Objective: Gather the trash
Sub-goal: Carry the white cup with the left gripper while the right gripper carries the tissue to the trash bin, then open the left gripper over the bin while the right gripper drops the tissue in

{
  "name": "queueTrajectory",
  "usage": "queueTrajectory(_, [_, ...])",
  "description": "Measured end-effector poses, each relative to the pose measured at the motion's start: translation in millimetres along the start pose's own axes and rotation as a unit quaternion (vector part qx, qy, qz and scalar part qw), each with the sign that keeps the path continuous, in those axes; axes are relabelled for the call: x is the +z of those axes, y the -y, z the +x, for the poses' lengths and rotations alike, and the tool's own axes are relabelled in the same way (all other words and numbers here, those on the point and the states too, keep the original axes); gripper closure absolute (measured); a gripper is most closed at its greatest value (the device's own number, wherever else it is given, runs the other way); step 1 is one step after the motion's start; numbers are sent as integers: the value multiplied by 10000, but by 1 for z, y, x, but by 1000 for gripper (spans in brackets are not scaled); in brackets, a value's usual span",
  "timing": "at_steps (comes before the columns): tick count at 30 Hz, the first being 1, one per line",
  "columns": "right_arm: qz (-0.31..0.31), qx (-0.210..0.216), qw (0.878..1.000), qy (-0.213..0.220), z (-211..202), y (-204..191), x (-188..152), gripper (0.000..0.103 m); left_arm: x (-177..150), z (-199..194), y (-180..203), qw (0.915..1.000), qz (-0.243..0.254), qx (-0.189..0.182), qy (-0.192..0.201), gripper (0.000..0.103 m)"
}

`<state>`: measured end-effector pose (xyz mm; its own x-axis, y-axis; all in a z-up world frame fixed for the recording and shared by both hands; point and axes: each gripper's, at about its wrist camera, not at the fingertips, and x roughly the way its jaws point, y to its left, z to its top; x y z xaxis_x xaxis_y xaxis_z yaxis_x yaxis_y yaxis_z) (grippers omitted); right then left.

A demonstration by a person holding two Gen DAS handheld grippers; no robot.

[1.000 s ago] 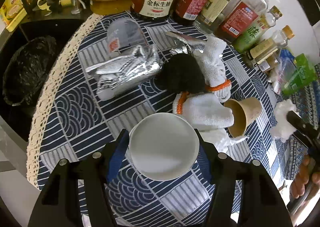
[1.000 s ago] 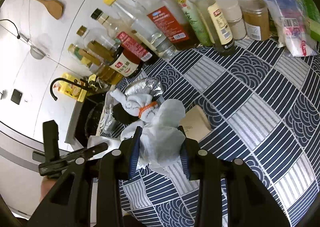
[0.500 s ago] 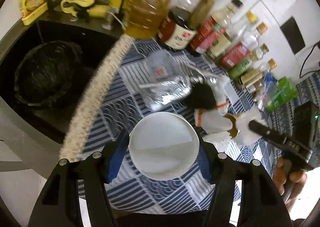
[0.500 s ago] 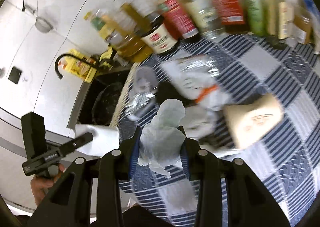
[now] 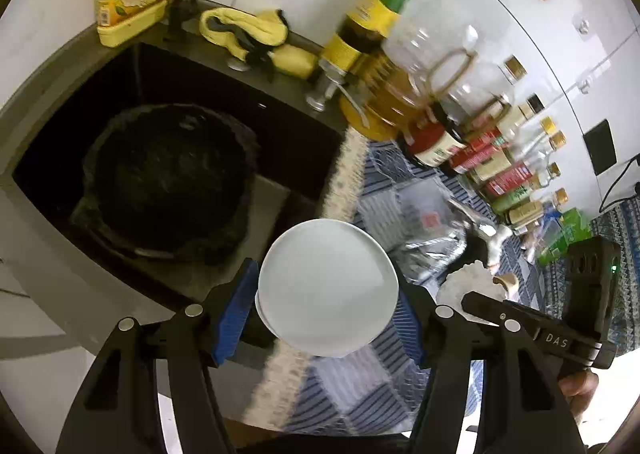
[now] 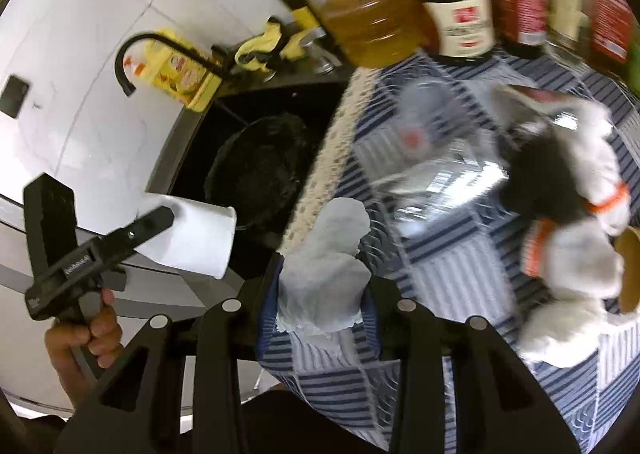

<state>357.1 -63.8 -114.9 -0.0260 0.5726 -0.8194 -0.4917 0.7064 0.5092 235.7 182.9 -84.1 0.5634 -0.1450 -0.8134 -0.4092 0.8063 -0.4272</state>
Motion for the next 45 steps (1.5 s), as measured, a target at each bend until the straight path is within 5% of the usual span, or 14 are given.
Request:
queueTrajectory(11, [-269,-5,9996,-60,77,-90,43,66,53,-22,-98,9998,-11,-29,201,42])
queueTrajectory(24, [-631,-35,9977,-231,153,-168,104,65,112,-24,-160,9997,-109,-143,175,42])
queueTrajectory(35, [-686,-231,9951,-677,200,-171,140,62,133,19,-197,9983,-434,-321,-208,42])
queueTrajectory(38, [-573,-149,9955,-746,206,-167,146,46,137,32,-205,9969,-568,-209,-506,31])
queueTrajectory(45, [-321,-133,9973,-655,201,-153,151,45,135,44,-210,9953,-631,-148,-721,31])
